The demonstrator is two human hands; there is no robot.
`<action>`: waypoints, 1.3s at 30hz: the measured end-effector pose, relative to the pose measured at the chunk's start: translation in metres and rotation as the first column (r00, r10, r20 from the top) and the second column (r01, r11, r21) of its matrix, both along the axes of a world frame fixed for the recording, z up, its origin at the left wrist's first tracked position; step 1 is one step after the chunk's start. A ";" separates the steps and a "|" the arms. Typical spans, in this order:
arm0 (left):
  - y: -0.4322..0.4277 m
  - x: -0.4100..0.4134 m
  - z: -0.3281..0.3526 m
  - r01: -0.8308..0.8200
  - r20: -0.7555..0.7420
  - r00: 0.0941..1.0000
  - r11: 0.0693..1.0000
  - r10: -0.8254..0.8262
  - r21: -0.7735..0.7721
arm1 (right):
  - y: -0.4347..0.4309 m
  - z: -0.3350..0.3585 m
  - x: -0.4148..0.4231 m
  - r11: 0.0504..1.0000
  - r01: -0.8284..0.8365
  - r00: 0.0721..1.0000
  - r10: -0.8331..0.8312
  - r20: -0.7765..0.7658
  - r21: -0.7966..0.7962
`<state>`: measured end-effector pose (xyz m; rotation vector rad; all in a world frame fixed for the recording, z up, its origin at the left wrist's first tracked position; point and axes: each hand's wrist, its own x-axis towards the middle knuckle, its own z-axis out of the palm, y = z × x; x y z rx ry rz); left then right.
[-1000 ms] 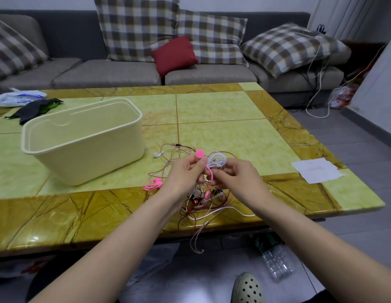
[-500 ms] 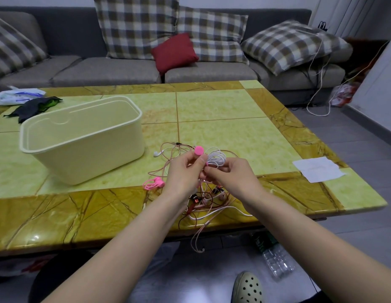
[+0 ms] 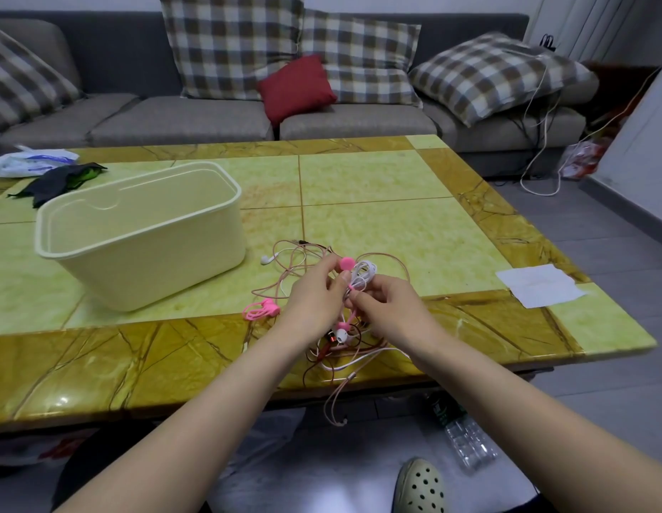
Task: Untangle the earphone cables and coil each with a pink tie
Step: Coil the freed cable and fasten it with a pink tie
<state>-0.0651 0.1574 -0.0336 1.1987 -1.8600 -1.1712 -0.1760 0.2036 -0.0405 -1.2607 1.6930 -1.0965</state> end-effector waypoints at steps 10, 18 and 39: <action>0.001 -0.006 0.011 -0.006 -0.136 0.991 0.995 -0.007 -0.096 | 0.006 0.009 0.015 0.994 0.009 0.998 -0.003 0.062 -0.108; -0.003 -0.014 0.012 -0.001 -0.139 0.990 0.992 -0.017 -0.126 | 0.015 0.013 0.019 0.981 0.110 0.994 -0.112 -0.008 -0.159; 0.022 0.011 0.015 0.293 0.277 0.933 0.935 -0.232 -0.202 | 0.009 0.015 -0.033 0.981 -0.145 0.989 0.143 0.029 0.128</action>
